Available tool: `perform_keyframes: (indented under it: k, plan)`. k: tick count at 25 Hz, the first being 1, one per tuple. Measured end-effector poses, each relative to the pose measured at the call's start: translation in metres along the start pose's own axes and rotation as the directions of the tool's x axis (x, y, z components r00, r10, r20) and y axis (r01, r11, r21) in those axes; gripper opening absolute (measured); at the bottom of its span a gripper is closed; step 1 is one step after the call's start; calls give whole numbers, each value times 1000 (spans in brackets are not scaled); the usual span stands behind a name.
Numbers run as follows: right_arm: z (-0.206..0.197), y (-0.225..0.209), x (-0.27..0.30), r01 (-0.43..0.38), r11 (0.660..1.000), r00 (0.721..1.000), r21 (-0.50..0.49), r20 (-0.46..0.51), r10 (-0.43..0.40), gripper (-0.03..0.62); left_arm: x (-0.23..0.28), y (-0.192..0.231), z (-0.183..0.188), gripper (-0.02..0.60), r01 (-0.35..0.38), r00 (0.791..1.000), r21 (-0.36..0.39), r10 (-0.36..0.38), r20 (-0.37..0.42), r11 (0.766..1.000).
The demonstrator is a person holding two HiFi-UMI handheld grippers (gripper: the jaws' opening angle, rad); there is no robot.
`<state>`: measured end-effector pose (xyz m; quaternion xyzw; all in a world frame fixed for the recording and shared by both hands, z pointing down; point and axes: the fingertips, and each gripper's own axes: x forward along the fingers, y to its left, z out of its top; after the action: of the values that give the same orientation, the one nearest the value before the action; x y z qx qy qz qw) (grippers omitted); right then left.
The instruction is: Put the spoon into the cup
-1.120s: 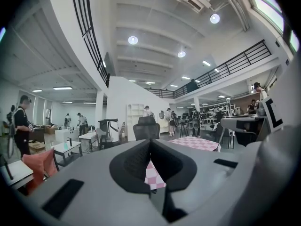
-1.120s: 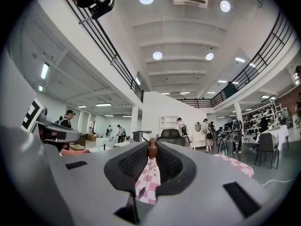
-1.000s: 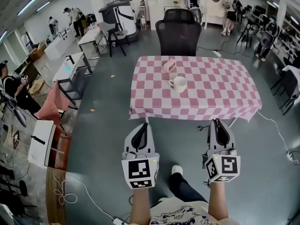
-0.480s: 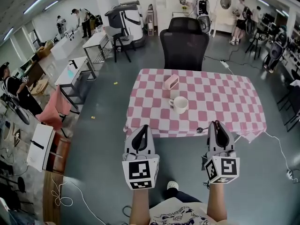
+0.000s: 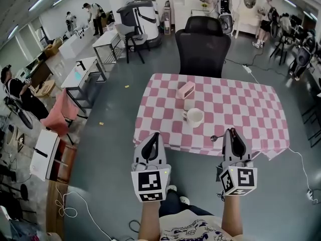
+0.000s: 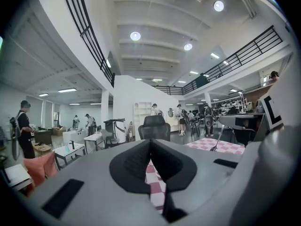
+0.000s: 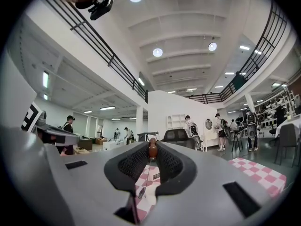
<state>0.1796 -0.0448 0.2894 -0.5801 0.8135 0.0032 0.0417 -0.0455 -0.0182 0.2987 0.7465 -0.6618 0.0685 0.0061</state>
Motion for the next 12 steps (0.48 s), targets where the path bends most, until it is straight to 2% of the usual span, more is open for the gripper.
perform_keyframes:
  k: [12]
  plan:
    - [-18,-21,79,-6,1000,1000,14,-21,6,58,84,14,-3,14,16,1000,2,-16,-18,1000]
